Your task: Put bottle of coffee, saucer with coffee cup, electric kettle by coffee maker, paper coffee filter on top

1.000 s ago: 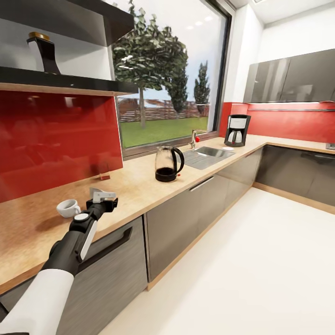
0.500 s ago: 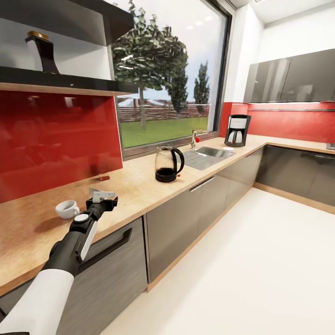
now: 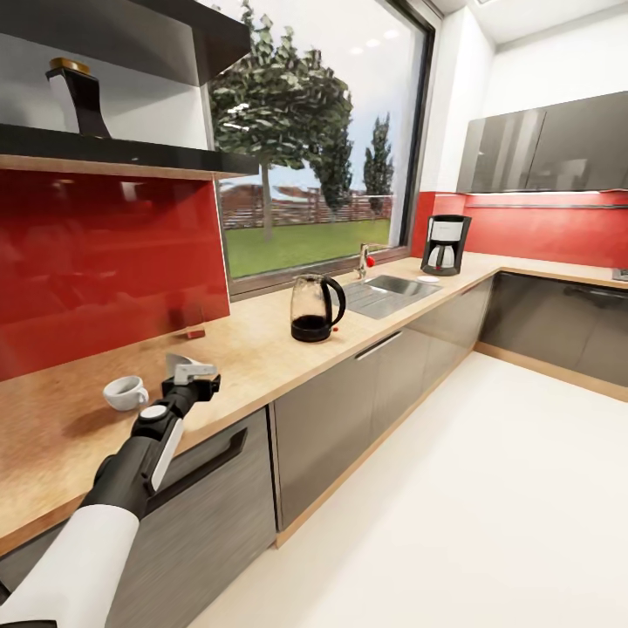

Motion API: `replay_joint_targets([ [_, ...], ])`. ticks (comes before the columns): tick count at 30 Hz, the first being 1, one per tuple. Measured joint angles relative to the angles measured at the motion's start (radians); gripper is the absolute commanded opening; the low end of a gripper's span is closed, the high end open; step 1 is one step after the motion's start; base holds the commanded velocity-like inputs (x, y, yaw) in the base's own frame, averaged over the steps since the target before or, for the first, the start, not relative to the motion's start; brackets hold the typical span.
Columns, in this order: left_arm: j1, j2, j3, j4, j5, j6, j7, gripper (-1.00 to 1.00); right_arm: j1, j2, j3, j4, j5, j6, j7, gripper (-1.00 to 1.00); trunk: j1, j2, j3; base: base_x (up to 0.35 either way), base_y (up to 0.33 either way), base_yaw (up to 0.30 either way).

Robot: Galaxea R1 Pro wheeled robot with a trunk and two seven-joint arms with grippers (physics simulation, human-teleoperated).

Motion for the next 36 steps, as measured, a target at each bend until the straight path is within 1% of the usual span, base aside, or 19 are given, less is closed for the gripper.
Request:
replay_joint_targets([
  [5, 0.000, 0.000, 0.022, 0.002, 0.000, 0.000, -0.002, 1.00, 0.000, 0.000, 0.000, 0.000, 0.000, 0.000, 0.000, 1.00, 0.000, 0.000, 0.000, 0.006, 0.000, 0.000],
  [9, 0.000, 0.000, 0.031, 0.008, 0.000, 0.000, -0.002, 1.00, 0.000, 0.000, 0.000, 0.000, 0.000, 0.000, 0.000, 1.00, 0.000, 0.000, 0.000, 0.063, 0.000, 0.000],
  [11, 0.000, 0.000, 0.035, 0.027, 0.000, -0.001, -0.002, 1.00, 0.000, 0.000, 0.000, 0.000, 0.000, 0.000, 0.000, 1.00, 0.000, 0.000, 0.000, 0.025, 0.000, 0.000],
  [20, 0.000, 0.000, 0.037, 0.037, 0.000, -0.001, -0.002, 1.00, 0.000, 0.000, 0.000, 0.000, 0.000, 0.000, 0.000, 1.00, 0.000, 0.000, 0.000, 0.013, 0.000, 0.000],
  [36, 0.000, 0.000, 0.038, 0.037, 0.000, -0.001, -0.002, 1.00, 0.000, 0.000, 0.000, 0.000, 0.000, 0.000, 0.000, 1.00, 0.000, 0.000, 0.000, 0.063, 0.000, 0.000],
])
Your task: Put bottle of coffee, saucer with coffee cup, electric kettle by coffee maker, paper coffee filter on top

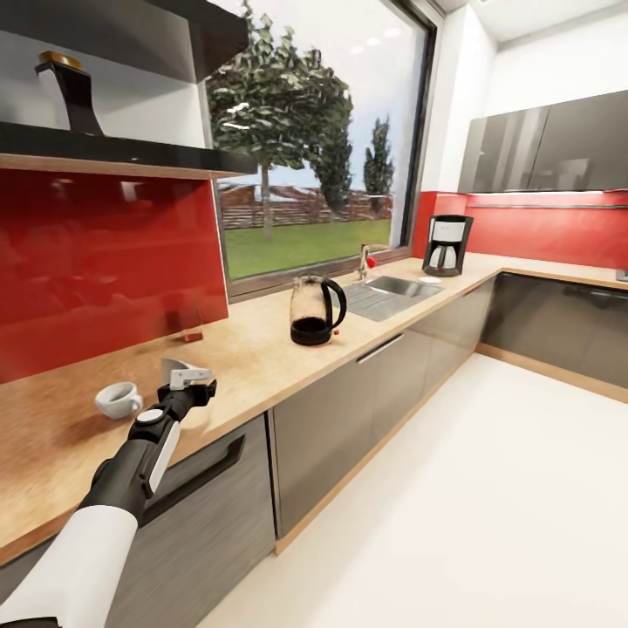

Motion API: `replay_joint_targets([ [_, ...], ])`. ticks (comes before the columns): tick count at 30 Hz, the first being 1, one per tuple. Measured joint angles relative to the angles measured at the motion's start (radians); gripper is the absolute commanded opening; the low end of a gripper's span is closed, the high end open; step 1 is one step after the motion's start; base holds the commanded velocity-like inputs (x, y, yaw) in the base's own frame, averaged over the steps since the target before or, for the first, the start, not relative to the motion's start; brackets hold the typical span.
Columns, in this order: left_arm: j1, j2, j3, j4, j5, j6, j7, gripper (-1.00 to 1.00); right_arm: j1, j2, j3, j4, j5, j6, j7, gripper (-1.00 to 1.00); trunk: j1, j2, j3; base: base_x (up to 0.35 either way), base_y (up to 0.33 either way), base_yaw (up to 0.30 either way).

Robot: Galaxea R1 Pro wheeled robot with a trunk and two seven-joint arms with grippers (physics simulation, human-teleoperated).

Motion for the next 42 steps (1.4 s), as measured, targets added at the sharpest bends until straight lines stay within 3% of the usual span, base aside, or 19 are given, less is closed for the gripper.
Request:
replay_joint_targets([
  [36, 0.000, 0.001, 0.001, 0.028, -0.001, -0.001, 0.000, 1.00, 0.000, 0.000, 0.000, 0.000, 0.000, 0.000, 0.000, 1.00, 0.000, 0.000, 0.000, 0.049, 0.000, 0.000],
  [42, 0.000, 0.001, 0.017, 0.033, -0.001, -0.001, 0.000, 1.00, 0.000, 0.000, 0.000, 0.000, 0.000, 0.000, 0.000, 1.00, 0.000, 0.000, 0.000, 0.025, 0.000, 0.000],
])
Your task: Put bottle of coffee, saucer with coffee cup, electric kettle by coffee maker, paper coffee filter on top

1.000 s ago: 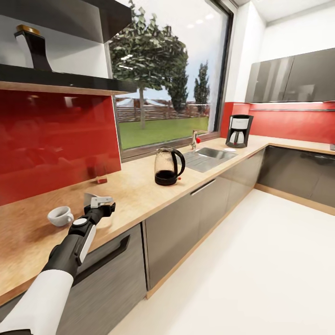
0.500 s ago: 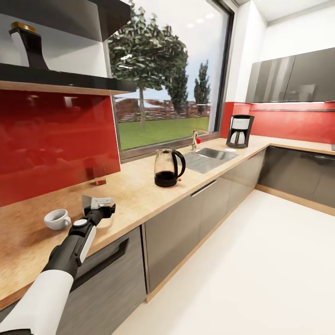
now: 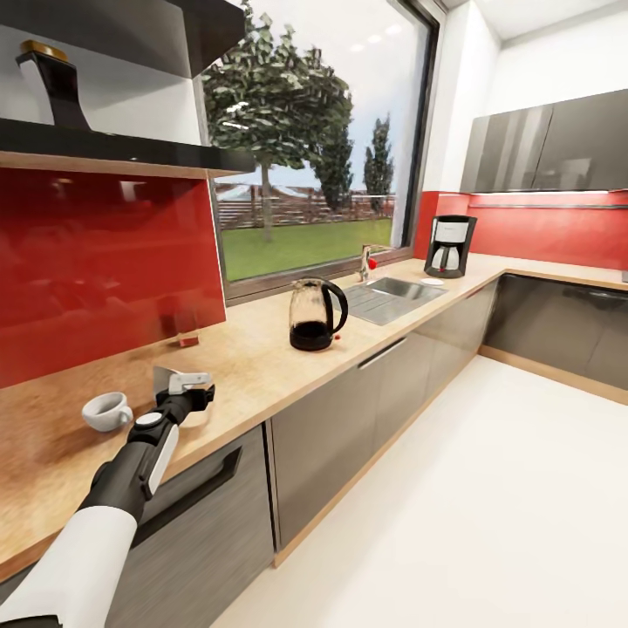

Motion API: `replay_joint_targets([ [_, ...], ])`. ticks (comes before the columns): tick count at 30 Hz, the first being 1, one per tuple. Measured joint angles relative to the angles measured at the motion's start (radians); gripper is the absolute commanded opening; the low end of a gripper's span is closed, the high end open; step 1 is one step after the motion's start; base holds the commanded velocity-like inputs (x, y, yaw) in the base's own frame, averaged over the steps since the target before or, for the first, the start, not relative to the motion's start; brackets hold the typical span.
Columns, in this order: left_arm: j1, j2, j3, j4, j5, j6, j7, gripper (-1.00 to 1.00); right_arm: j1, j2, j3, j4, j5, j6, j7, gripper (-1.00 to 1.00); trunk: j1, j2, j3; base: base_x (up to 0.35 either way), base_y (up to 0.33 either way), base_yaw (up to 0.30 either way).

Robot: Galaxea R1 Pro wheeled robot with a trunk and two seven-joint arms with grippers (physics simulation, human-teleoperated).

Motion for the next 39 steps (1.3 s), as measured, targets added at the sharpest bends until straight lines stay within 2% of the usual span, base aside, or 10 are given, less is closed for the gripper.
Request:
replay_joint_targets([
  [18, 0.000, 0.000, 0.005, 0.000, 0.000, 0.000, 0.000, 1.00, 0.000, 0.000, 0.000, 0.000, 0.000, 0.000, 0.000, 1.00, 0.000, 0.000, 0.000, 0.031, 0.000, 0.000],
  [22, 0.008, -0.019, 0.008, 0.014, 0.001, -0.008, 0.001, 1.00, -0.008, -0.023, 0.004, -0.009, 0.001, -0.015, 0.003, 1.00, 0.000, 0.000, 0.000, 0.000, 0.000, 0.000],
  [39, 0.008, -0.019, 0.008, 0.014, -0.001, -0.007, 0.001, 1.00, -0.008, -0.023, 0.004, -0.009, 0.001, -0.011, 0.003, 1.00, 0.000, 0.000, 0.000, 0.000, 0.000, 0.000],
])
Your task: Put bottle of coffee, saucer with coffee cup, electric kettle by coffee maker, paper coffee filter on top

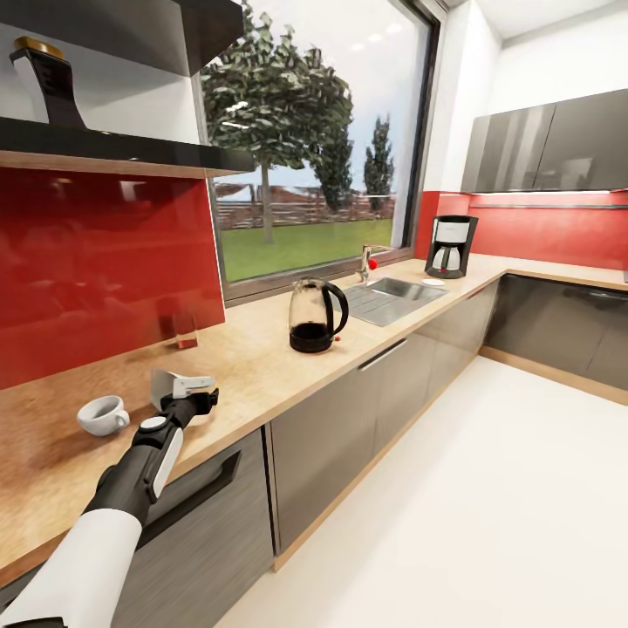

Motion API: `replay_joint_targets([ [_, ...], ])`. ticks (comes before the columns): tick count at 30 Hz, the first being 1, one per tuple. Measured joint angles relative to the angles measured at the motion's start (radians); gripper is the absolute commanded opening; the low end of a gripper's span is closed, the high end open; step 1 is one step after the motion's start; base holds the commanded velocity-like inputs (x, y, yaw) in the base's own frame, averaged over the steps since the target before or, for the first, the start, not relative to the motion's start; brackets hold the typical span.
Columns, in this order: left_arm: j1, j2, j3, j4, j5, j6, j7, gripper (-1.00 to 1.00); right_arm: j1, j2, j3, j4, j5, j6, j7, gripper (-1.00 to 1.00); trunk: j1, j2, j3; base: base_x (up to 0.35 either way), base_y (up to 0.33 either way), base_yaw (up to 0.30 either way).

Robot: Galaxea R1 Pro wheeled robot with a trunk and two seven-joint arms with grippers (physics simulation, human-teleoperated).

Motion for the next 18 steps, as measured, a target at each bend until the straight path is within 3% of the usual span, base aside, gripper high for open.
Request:
replay_joint_targets([
  [5, 0.008, -0.006, 0.001, 0.024, 0.001, -0.002, -0.005, 1.00, -0.004, -0.019, 0.001, 0.000, 0.000, -0.023, 0.001, 1.00, 0.000, 0.000, 0.000, 0.000, 0.000, 0.000],
  [18, 0.009, -0.008, 0.000, 0.031, 0.002, -0.052, -0.008, 1.00, -0.004, -0.021, 0.001, 0.001, 0.000, -0.027, 0.002, 1.00, 0.000, 0.000, 0.000, 0.000, 0.016, 0.000],
])
